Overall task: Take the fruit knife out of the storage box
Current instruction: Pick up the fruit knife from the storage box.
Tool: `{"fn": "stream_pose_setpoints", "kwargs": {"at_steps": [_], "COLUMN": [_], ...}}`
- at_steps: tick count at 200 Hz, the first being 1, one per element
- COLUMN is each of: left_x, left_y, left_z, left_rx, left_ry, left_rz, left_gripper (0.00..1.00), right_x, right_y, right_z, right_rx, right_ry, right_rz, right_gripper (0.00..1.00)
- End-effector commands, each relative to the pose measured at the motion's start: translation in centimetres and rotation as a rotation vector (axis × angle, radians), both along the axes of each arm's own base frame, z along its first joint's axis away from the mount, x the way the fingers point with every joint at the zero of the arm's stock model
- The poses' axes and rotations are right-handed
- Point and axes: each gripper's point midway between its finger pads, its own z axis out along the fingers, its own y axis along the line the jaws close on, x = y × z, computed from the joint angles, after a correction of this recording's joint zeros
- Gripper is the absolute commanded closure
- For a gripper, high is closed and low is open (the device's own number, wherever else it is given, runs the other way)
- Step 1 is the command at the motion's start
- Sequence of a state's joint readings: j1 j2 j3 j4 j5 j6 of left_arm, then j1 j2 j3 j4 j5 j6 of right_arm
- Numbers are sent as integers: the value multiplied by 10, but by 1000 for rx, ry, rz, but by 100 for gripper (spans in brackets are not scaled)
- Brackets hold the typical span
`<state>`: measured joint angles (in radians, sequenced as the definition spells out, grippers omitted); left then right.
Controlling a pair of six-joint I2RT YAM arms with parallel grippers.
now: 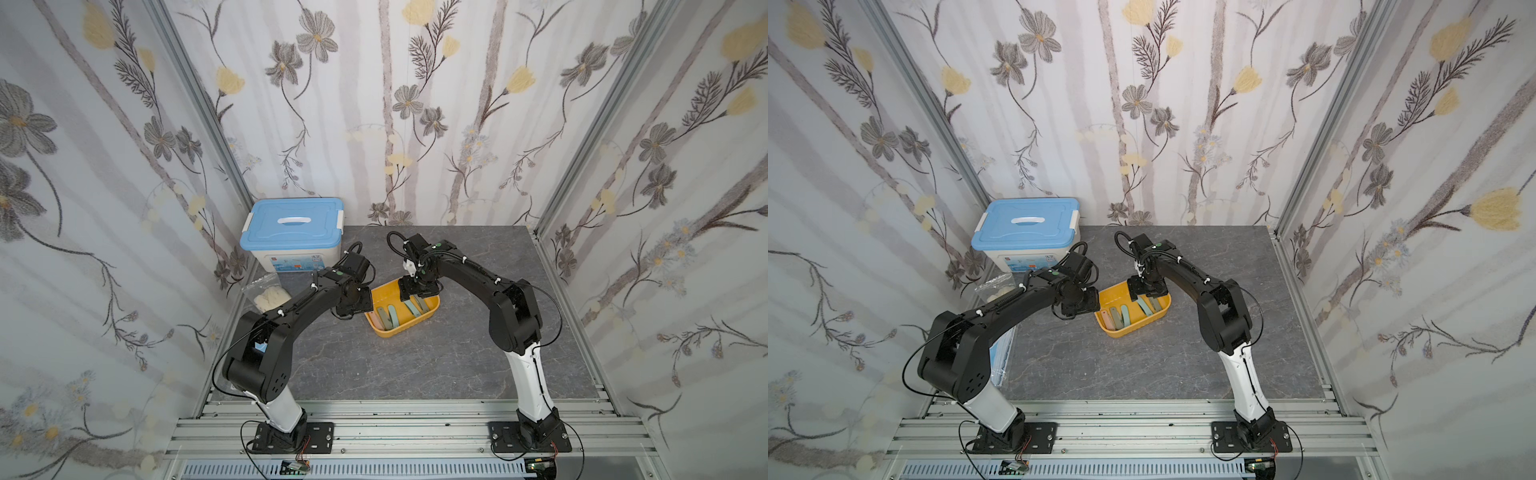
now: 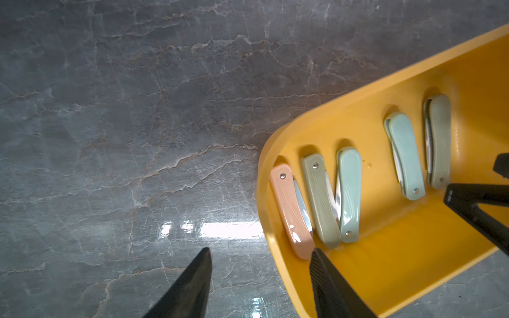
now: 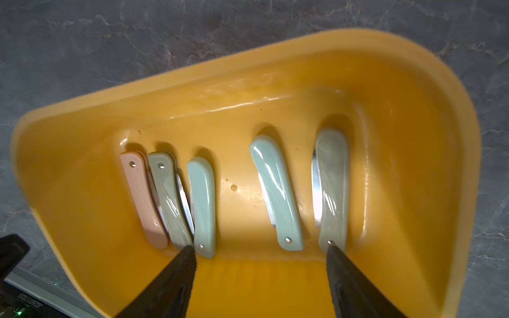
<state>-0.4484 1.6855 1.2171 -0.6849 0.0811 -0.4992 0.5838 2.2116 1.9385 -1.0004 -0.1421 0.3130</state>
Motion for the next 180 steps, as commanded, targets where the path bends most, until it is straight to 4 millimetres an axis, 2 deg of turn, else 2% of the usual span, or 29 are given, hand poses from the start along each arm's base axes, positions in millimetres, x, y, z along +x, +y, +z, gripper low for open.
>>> {"fn": "stream_pose_setpoints", "kwargs": {"at_steps": [1,16,33,79,180], "left_x": [-2,1,4,5,4], "left_y": [1,-1,-2,-2,-1], "left_z": [-9,-10,-13,-22,-29], "left_rx": [-6,-14,-15,0,6], "left_ry": [40,38,42,66,70], "left_rz": [13,16,16,7,-1], "left_gripper": [45,55,55,55,54], "right_x": [-7,-6,-8,-12,-2], "right_y": [0,4,8,10,0], "right_z": [-1,-4,-8,-26,-51], "right_rx": [-25,-30,-33,-75,-161], "right_ry": [2,-4,3,18,13], "right_rz": [61,84,103,145,169], "right_gripper": [34,45,53,53,54]}}
